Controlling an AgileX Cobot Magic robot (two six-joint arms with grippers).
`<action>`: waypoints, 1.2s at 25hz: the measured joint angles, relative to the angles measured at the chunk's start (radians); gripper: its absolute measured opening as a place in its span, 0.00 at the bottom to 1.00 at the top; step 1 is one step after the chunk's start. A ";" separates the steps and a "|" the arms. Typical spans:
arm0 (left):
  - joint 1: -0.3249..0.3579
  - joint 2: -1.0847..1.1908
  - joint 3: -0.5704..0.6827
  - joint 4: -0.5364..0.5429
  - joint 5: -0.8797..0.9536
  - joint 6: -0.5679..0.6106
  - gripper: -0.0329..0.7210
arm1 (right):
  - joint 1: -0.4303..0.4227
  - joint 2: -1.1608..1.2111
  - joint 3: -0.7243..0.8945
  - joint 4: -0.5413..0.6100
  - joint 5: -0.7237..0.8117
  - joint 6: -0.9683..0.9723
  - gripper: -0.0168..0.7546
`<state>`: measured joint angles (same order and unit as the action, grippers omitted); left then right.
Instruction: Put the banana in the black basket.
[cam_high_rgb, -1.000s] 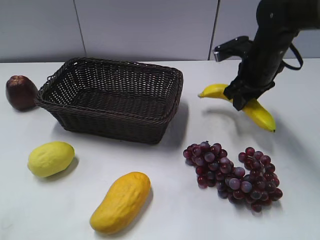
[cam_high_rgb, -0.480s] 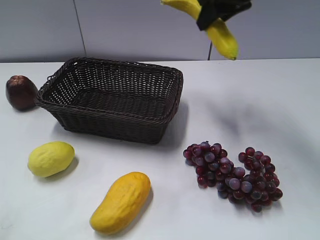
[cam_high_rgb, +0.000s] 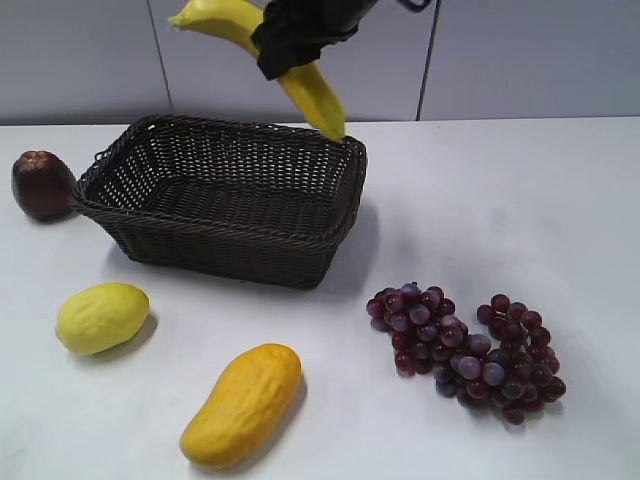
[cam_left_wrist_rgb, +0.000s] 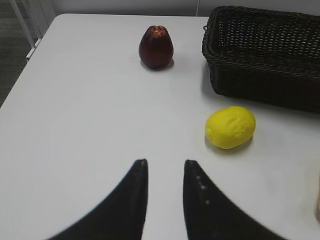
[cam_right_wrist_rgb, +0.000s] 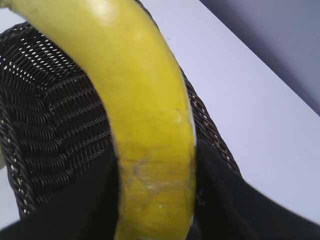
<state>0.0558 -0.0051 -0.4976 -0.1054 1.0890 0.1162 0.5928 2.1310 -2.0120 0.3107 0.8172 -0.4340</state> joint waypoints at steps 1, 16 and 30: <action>0.000 0.000 0.000 0.000 0.000 0.000 0.36 | 0.007 0.017 0.000 0.002 -0.014 -0.013 0.46; 0.000 0.000 0.000 0.000 0.000 0.000 0.36 | 0.022 0.152 0.000 0.006 -0.058 -0.038 0.83; 0.000 0.000 0.000 0.000 0.000 0.000 0.36 | 0.022 -0.067 -0.006 -0.235 0.261 0.117 0.79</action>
<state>0.0558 -0.0051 -0.4976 -0.1054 1.0890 0.1162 0.6146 2.0635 -2.0184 0.0759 1.0780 -0.3175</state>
